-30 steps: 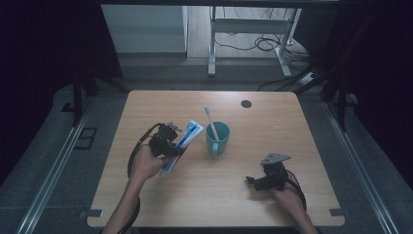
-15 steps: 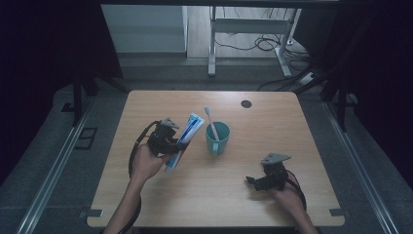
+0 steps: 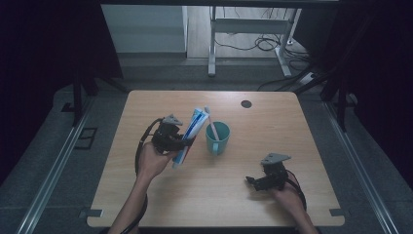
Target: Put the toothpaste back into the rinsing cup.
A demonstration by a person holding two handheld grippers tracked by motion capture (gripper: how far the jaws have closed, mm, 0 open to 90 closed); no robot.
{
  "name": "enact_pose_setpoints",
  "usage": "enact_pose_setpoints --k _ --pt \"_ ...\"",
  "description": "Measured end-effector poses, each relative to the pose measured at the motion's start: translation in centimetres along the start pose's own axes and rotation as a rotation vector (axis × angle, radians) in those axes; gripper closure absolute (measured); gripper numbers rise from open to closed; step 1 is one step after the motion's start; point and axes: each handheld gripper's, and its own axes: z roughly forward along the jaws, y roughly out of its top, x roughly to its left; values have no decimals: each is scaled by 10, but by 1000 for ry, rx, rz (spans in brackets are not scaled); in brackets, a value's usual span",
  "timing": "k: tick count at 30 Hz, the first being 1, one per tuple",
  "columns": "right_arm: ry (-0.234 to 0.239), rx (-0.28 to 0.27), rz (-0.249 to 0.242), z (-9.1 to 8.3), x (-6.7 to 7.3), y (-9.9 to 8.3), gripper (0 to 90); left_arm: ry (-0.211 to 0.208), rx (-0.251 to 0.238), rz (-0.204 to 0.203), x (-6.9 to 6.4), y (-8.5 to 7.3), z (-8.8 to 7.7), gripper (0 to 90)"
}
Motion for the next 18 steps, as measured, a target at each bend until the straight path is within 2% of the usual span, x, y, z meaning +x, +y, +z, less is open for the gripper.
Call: enact_pose_setpoints --k 6,18 --pt "-1 0 1 0 0 0 35 -2 -32 18 -5 9 2 725" --pt "-1 0 0 0 0 0 35 -10 -96 15 -10 24 9 725"
